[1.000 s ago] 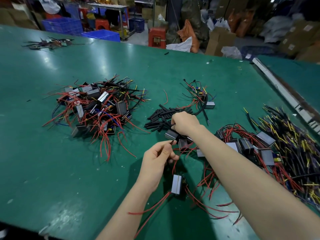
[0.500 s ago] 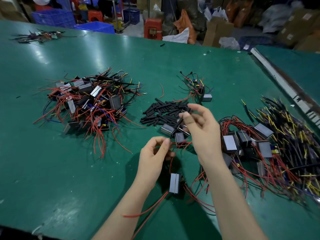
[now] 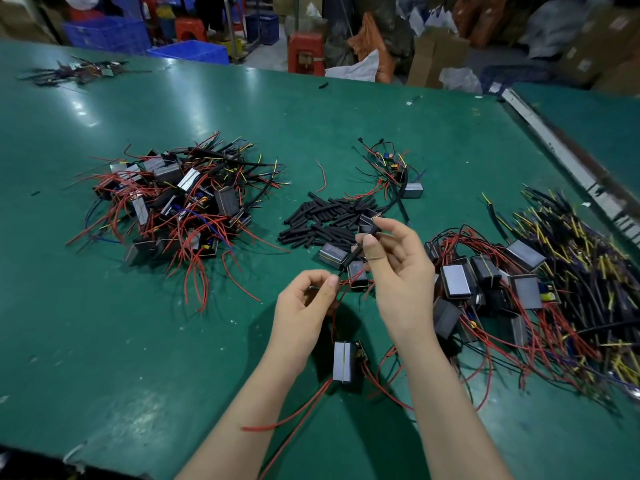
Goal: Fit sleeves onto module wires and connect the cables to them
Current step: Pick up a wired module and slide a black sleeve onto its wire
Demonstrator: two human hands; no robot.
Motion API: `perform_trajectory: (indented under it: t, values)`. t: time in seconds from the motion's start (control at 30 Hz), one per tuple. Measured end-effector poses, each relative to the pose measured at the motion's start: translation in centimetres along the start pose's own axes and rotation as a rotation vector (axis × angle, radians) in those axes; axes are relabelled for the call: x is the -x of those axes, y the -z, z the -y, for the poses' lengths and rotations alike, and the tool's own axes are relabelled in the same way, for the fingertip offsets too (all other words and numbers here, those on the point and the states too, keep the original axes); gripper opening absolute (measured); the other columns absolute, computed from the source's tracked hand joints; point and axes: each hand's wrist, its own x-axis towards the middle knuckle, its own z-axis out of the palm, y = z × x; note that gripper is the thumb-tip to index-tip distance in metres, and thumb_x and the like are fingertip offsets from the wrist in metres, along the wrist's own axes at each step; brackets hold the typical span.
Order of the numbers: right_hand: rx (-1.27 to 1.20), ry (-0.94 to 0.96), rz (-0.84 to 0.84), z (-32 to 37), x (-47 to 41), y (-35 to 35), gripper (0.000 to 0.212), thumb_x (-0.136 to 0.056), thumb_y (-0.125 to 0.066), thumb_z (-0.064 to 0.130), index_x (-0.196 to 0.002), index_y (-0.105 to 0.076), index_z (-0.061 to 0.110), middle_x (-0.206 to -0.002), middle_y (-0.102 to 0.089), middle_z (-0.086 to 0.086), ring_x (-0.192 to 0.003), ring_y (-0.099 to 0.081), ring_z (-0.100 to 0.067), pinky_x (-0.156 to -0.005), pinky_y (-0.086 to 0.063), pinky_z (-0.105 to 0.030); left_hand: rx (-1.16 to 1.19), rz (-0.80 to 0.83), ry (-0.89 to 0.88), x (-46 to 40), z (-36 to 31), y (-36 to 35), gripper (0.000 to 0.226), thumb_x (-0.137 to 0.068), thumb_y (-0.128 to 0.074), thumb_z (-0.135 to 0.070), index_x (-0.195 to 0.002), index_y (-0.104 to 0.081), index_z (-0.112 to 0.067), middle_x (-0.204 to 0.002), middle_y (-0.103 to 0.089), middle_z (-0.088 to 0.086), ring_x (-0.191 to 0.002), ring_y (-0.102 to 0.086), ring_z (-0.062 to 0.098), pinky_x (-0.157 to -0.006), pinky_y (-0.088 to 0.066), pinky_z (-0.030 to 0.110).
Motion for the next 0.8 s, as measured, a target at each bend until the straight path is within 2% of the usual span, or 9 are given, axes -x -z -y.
perform_trajectory:
  t: [0.17, 0.37, 0.53, 0.67, 0.8]
  values:
    - [0.093, 0.020, 0.102, -0.08, -0.12, -0.17, 0.024, -0.092, -0.063, 0.016, -0.101, -0.060, 0.038, -0.101, -0.069, -0.001, -0.101, -0.063, -0.008, -0.091, -0.049, -0.028, 0.005, 0.011, 0.011, -0.01, -0.08, -0.06, 0.008, -0.091, -0.059, -0.013, -0.084, -0.061, -0.015, -0.067, -0.059, -0.014, -0.062, -0.051, 0.004, -0.062, -0.045, 0.017]
    - [0.098, 0.065, 0.032, 0.07, -0.40, -0.07, 0.024, -0.093, -0.062, 0.018, -0.102, -0.059, 0.040, -0.099, -0.068, 0.005, -0.101, -0.063, -0.009, -0.093, -0.049, -0.029, 0.004, 0.017, 0.011, 0.11, -0.27, -0.05, 0.009, -0.092, -0.059, -0.014, -0.083, -0.062, -0.016, -0.067, -0.057, -0.014, -0.062, -0.050, 0.006, -0.063, -0.045, 0.019]
    - [0.172, 0.061, 0.150, -0.19, -0.07, -0.33, 0.028, -0.093, -0.061, 0.014, -0.101, -0.058, 0.041, -0.095, -0.067, 0.012, -0.094, -0.062, 0.000, -0.088, -0.049, -0.024, 0.005, 0.017, 0.014, 0.13, -0.29, -0.04, 0.009, -0.092, -0.059, -0.014, -0.084, -0.062, -0.017, -0.067, -0.059, -0.013, -0.061, -0.051, 0.006, -0.062, -0.045, 0.019]
    - [0.178, 0.059, 0.140, -0.27, -0.06, -0.25, 0.030, -0.093, -0.061, 0.012, -0.100, -0.057, 0.041, -0.096, -0.065, 0.014, -0.095, -0.061, 0.000, -0.088, -0.049, -0.024, 0.010, 0.002, 0.008, 0.17, -0.19, -0.13, 0.009, -0.092, -0.059, -0.016, -0.083, -0.062, -0.017, -0.065, -0.059, -0.014, -0.060, -0.052, 0.005, -0.061, -0.046, 0.017]
    - [0.177, 0.084, 0.084, -0.51, 0.51, -0.51, 0.029, -0.093, -0.062, 0.013, -0.099, -0.055, 0.040, -0.093, -0.064, 0.015, -0.092, -0.060, 0.005, -0.085, -0.047, -0.018, 0.060, -0.040, 0.013, 0.11, -0.05, -0.24, 0.008, -0.091, -0.058, -0.011, -0.084, -0.061, -0.014, -0.065, -0.062, -0.010, -0.056, -0.057, 0.005, -0.057, -0.049, 0.017]
